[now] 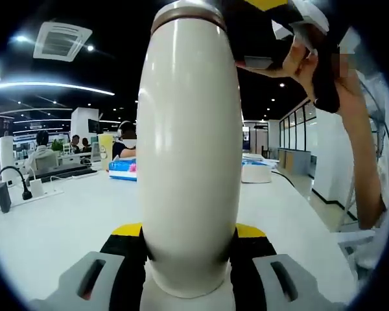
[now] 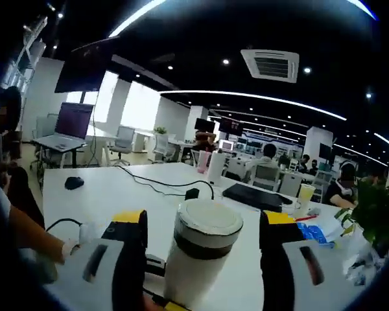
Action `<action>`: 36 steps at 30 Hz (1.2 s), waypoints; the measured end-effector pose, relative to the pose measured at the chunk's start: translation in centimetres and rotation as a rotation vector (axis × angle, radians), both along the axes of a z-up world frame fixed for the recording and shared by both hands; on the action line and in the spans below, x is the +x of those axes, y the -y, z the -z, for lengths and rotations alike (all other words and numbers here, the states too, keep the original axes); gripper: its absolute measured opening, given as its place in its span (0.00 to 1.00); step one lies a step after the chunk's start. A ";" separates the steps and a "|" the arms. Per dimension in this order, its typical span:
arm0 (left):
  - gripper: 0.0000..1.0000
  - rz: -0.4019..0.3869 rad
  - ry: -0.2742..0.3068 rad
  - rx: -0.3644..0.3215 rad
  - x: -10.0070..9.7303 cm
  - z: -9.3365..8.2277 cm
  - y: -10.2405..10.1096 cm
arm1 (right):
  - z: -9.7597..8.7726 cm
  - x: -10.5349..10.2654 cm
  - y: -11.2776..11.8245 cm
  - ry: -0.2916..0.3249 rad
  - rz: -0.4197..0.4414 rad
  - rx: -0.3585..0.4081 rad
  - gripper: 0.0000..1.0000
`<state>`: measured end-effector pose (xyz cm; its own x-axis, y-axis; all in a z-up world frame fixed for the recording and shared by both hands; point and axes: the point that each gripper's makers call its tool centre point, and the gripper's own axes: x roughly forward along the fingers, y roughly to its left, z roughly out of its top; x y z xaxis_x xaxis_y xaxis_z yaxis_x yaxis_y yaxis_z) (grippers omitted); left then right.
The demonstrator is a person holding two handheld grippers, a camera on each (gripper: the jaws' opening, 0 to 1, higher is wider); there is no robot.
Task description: Grasp the water cup twist off the cup lid place the cup lid on the table
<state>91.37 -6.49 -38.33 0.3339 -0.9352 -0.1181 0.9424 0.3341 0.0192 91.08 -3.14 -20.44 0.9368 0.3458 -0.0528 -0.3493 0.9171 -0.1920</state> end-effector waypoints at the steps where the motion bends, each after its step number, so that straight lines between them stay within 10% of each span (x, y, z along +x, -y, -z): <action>1: 0.51 0.000 0.000 0.000 0.0 0.0 0.0 | 0.1 0.1 0.0 0.000 0.006 0.003 0.72; 36: 0.51 0.001 -0.001 0.002 0.1 0.0 -0.1 | -0.3 1.7 0.4 0.042 0.088 0.056 0.48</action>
<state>91.47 -6.41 -38.30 0.3330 -0.9353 -0.1197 0.9427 0.3332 0.0191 92.77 -3.57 -20.12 0.9647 0.2633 0.0046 -0.2595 0.9537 -0.1522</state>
